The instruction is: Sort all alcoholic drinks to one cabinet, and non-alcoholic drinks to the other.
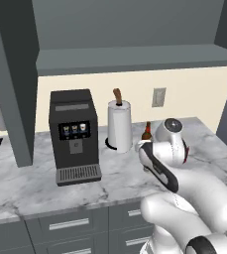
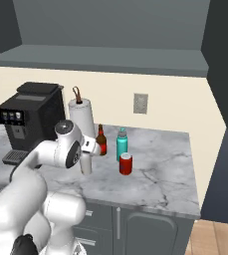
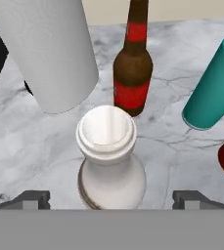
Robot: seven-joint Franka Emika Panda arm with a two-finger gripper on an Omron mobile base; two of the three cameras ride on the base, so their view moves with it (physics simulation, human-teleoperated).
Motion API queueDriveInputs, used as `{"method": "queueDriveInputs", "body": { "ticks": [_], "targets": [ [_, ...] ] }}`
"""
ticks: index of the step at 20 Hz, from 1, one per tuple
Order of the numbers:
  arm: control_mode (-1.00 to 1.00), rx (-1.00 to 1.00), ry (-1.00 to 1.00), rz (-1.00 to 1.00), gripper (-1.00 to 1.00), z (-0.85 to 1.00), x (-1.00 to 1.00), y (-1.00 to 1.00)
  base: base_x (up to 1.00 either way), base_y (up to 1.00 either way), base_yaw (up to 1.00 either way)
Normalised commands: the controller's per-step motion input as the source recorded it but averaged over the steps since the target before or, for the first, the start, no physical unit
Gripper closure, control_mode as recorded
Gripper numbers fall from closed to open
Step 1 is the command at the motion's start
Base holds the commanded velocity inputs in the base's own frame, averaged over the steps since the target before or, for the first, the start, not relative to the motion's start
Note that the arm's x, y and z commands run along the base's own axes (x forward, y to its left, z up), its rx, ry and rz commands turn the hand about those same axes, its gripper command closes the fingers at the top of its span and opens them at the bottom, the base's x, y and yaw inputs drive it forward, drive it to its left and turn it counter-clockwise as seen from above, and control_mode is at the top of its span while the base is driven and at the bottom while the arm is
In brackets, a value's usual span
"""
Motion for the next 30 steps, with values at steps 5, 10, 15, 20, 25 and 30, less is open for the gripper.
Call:
{"method": "queueDriveInputs", "body": {
  "ticks": [5, 10, 15, 20, 25, 30],
  "targets": [
    [-1.0, 0.0, 0.0, 0.0, -1.0, -0.36, 0.32, 0.0, 0.0, 0.0, 0.0],
    [-1.0, 0.0, 0.0, 0.0, -1.0, -0.27, 0.11, 0.0, 0.0, 0.0, 0.0],
    [-1.0, 0.01, 0.0, 0.0, 1.0, -0.26, 0.01, 0.0, 0.0, 0.0, 0.0],
    [-1.0, 0.02, 0.0, 0.0, 1.0, -0.04, 0.0, 0.0, 0.0, 0.0, 0.0],
    [-1.0, -0.04, -0.07, 0.02, 1.0, 0.57, -0.25, 0.13, 0.0, 0.0, 0.0],
    [-1.0, -0.03, -0.12, 0.03, 1.0, 1.0, -0.5, 0.24, 0.0, 0.0, 0.0]
  ]
}}
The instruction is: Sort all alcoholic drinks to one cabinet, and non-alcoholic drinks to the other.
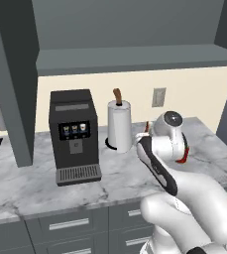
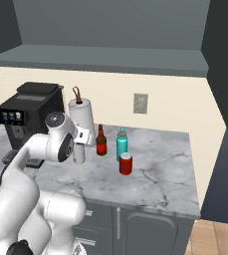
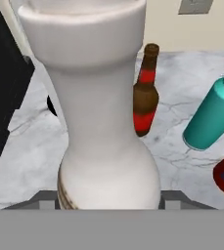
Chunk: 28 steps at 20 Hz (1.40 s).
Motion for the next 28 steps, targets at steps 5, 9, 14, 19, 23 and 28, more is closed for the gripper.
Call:
{"method": "queueDriveInputs", "body": {
  "ticks": [5, 9, 14, 19, 23, 28],
  "targets": [
    [-1.0, 0.0, -0.04, 0.07, 1.0, 1.0, -0.21, 0.24, 0.0, 0.0, 0.0],
    [-1.0, 0.0, -0.14, 0.19, 1.0, 0.99, -0.37, 0.18, 0.0, 0.0, 0.0],
    [-1.0, -0.01, -0.17, 0.13, 1.0, 1.0, -0.13, 0.25, 0.0, 0.0, 0.0],
    [-1.0, -0.02, -0.15, 0.02, 1.0, 1.0, 0.0, 0.38, 0.0, 0.0, 0.0],
    [-1.0, 0.0, -0.11, 0.0, 1.0, 0.99, 0.0, 0.41, 0.0, 0.0, 0.0],
    [-1.0, 0.01, -0.12, 0.0, 1.0, 0.8, -0.01, 0.36, 0.0, 0.0, 0.0]
  ]
}}
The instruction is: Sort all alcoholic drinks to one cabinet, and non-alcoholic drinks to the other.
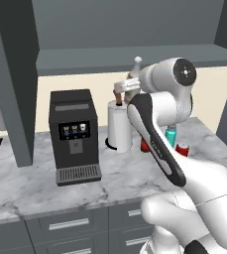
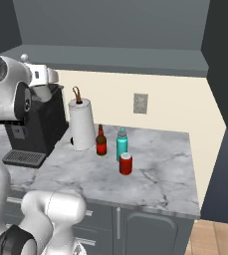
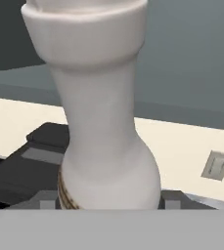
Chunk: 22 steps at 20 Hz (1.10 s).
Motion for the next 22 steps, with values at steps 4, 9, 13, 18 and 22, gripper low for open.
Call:
{"method": "queueDriveInputs", "body": {
  "ticks": [4, 9, 13, 18, 22],
  "targets": [
    [-1.0, 0.02, -0.07, 0.0, 1.0, 0.69, 0.01, 0.14, 0.0, 0.0, 0.0],
    [-1.0, 0.06, -0.01, 0.0, 1.0, 0.53, 0.28, 0.01, 0.0, 0.0, 0.0],
    [-1.0, 0.06, 0.0, 0.0, 1.0, 0.51, 0.26, 0.0, 0.0, 0.0, 0.0],
    [-1.0, 0.05, 0.0, 0.0, 1.0, 0.25, 0.38, 0.0, 0.0, 0.0, 0.0],
    [-1.0, 0.04, 0.0, 0.0, 1.0, 0.02, 0.61, 0.0, 0.0, 0.0, 0.0]
  ]
}}
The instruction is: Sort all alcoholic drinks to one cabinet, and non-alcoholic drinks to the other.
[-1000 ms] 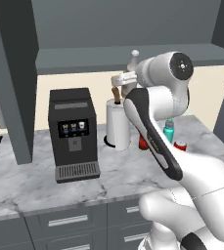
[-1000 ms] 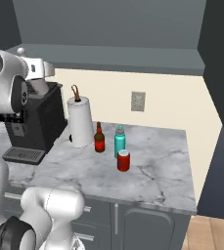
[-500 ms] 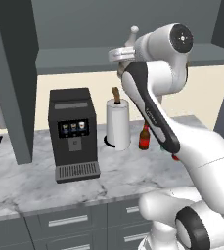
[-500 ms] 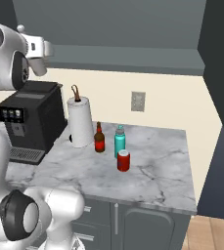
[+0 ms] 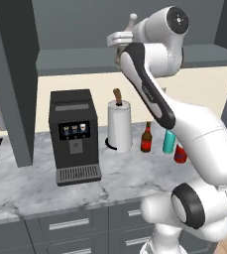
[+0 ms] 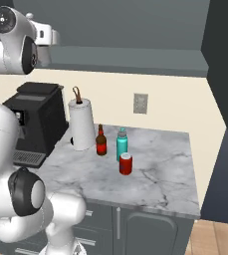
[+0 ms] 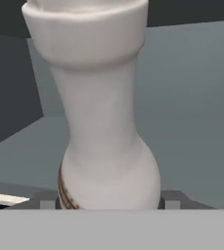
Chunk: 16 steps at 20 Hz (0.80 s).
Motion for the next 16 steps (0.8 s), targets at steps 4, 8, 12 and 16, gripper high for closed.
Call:
{"method": "queueDriveInputs", "body": {
  "ticks": [4, 8, 12, 16],
  "targets": [
    [-1.0, 0.04, 0.0, 0.0, 1.0, 0.02, 0.68, 0.0, 0.0, 0.0, 0.0],
    [-1.0, 0.01, 0.0, 0.0, 1.0, -0.01, 0.82, 0.0, 0.0, 0.0, 0.0],
    [-1.0, 0.0, 0.01, 0.0, 1.0, -0.2, 0.78, 0.0, 0.0, 0.0, 0.0],
    [-1.0, 0.0, 0.05, -0.02, 1.0, -0.27, 0.75, 0.0, 0.0, 0.0, 0.0]
  ]
}}
